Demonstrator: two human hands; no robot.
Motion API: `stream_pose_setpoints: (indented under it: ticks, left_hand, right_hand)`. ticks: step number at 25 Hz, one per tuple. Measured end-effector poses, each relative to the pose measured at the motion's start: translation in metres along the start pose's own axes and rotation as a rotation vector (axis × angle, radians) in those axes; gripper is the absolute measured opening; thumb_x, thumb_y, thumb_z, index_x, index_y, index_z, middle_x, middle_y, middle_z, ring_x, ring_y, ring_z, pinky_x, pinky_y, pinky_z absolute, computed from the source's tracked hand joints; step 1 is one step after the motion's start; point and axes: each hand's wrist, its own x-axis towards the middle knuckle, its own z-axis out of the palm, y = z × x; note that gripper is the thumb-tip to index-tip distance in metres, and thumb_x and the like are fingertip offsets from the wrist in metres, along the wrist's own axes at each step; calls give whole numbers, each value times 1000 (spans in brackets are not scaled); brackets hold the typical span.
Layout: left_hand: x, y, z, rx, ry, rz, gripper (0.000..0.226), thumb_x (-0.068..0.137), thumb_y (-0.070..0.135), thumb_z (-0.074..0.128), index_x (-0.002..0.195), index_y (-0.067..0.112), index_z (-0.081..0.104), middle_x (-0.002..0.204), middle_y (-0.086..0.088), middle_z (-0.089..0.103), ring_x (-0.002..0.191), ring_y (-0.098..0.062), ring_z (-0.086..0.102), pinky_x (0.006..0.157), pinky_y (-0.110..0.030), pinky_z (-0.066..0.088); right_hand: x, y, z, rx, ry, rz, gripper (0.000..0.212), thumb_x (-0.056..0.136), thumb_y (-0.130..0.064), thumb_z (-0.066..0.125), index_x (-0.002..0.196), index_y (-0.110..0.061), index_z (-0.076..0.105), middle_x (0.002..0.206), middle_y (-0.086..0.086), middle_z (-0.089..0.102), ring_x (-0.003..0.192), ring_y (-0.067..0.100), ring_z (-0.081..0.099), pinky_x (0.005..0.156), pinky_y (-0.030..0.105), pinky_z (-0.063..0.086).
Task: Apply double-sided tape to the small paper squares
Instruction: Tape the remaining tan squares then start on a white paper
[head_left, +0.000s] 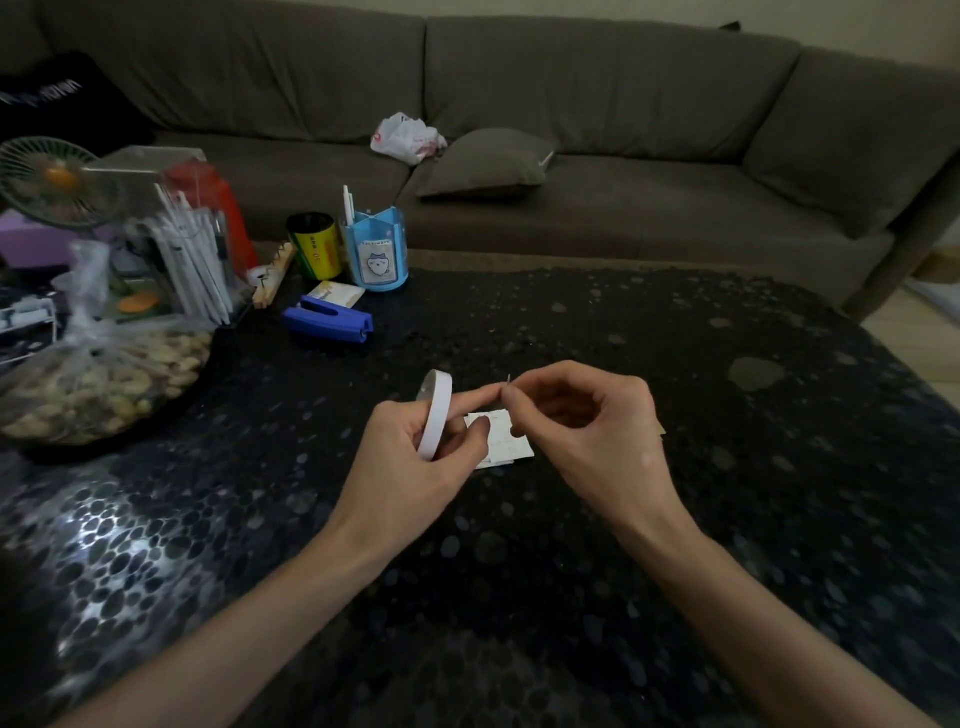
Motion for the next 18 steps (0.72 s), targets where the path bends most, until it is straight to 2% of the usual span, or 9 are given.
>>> stream_pose_setpoints:
  ticks: [1, 2, 4, 6, 9, 11, 14, 16, 18]
  left_hand:
    - [0, 0, 0, -1, 0, 1, 41, 96, 7, 69, 119, 41, 72, 63, -20, 59, 56, -33, 52, 58, -25, 48]
    - [0, 0, 0, 1, -1, 4, 43, 96, 7, 69, 120, 43, 71, 61, -19, 56, 54, -31, 49, 56, -22, 47]
    - [-1, 0, 0, 19, -6, 8, 45, 97, 6, 68, 121, 43, 68, 57, -11, 54, 51, -17, 47, 58, -13, 44]
    - [0, -1, 0, 25, -10, 3, 45, 96, 7, 68, 122, 43, 66, 55, -2, 54, 51, -12, 50, 59, -14, 47]
    - [1, -2, 1, 30, -24, -4, 44, 96, 9, 69, 123, 44, 65, 62, -12, 57, 58, -33, 52, 60, -38, 52]
    - [1, -3, 1, 28, -23, 13, 44, 96, 9, 69, 123, 43, 67, 63, -16, 56, 61, -38, 50, 60, -41, 49]
    - [1, -3, 1, 21, -28, 27, 45, 96, 7, 69, 123, 43, 68, 60, -14, 53, 57, -34, 47, 57, -29, 44]
    - [0, -4, 0, 31, -28, 39, 45, 96, 5, 69, 124, 41, 68, 55, 0, 53, 52, -19, 47, 59, -14, 44]
    - [1, -5, 0, 43, -24, 39, 43, 95, 5, 69, 125, 36, 67, 55, 11, 55, 53, -7, 52, 61, -11, 47]
  right_hand:
    - [0, 0, 0, 28, 1, 14, 9, 93, -18, 78, 102, -20, 79, 89, -12, 77, 83, 7, 76, 78, 25, 62]
    - [0, -1, -1, 51, 1, 26, 10, 93, -18, 78, 103, -20, 80, 89, -11, 78, 82, 8, 77, 78, 26, 63]
    - [1, -2, -2, 96, 0, 52, 10, 93, -18, 78, 103, -18, 80, 89, -9, 79, 80, 10, 78, 78, 28, 64]
    - [1, -3, -2, 150, -2, 77, 11, 93, -18, 77, 103, -16, 81, 89, -7, 80, 80, 12, 78, 77, 28, 64]
    - [2, -3, -3, 208, -14, 105, 11, 93, -16, 77, 103, -14, 81, 90, -5, 81, 80, 12, 79, 76, 26, 63]
    - [3, -2, -3, 211, -30, 110, 10, 93, -15, 77, 102, -14, 81, 90, -5, 81, 80, 12, 79, 75, 24, 62]
    - [4, -1, -4, 201, -37, 115, 9, 94, -12, 76, 101, -14, 81, 89, -5, 80, 80, 13, 79, 75, 25, 62]
    - [5, -1, -6, 192, -33, 112, 9, 94, -11, 75, 101, -14, 81, 89, -5, 80, 80, 13, 79, 76, 27, 63]
    - [4, -2, -7, 199, -42, 110, 9, 94, -12, 75, 101, -14, 81, 89, -5, 80, 80, 13, 79, 78, 27, 64]
